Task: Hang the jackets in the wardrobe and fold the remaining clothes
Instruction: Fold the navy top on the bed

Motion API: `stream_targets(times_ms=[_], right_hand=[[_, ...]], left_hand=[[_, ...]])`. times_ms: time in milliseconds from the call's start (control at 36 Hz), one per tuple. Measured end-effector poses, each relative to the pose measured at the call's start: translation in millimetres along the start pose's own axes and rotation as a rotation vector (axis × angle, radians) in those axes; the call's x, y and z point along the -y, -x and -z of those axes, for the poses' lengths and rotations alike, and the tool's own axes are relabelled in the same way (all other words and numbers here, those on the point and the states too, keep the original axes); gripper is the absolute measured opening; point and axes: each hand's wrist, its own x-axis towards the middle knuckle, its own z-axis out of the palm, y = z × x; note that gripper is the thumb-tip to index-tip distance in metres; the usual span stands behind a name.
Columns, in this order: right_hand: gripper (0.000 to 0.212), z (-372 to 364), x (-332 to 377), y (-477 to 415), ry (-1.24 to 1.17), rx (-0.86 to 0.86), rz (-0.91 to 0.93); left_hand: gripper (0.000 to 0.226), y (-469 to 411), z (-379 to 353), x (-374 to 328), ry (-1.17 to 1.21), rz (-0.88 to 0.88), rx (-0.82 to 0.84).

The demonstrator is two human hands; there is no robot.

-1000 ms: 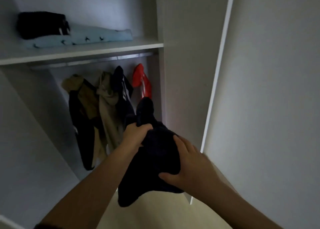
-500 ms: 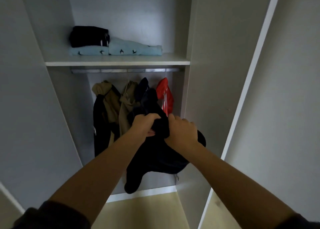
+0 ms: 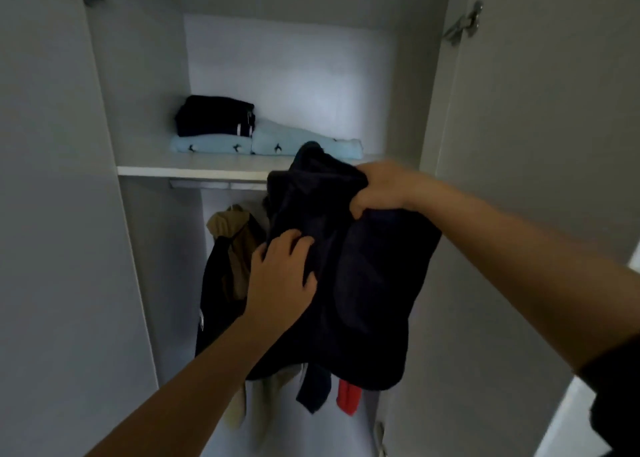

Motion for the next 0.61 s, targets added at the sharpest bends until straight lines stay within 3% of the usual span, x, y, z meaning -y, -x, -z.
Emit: stream_targets(times_ms=[111, 167, 222, 278, 361, 417, 500, 611], right_hand=[[0.044, 58, 21, -50, -0.19, -0.113, -0.023], [0.04, 85, 28, -70, -0.274, -0.189, -0.044], [0.03, 108, 30, -89, -0.364, -0.247, -0.058], [0.026, 126, 31, -105, -0.469, -0.248, -0.089], [0.031, 145, 37, -127, -0.575, -0.165, -0.123], [0.036, 155, 45, -139, -0.583, -0.122, -0.137], [0.024, 165, 60, -156, -0.553, -0.086, -0.133], [0.025, 176, 76, -173, -0.528, -0.07, -0.126]], left_hand=[[0.064, -73, 3, 49, -0.105, -0.066, -0.161], [0.068, -109, 9, 75, -0.073, 0.029, -0.241], [0.077, -139, 15, 101, 0.128, 0.221, -0.335], [0.093, -159, 11, 120, 0.546, 0.474, -0.388], [0.102, -175, -5, 135, 1.331, 0.847, -0.186], [0.083, -182, -17, 138, 1.727, 0.904, 0.119], [0.073, -187, -32, 139, 2.061, 0.841, 0.381], [0.074, -206, -45, 132, 2.243, 0.837, 0.351]])
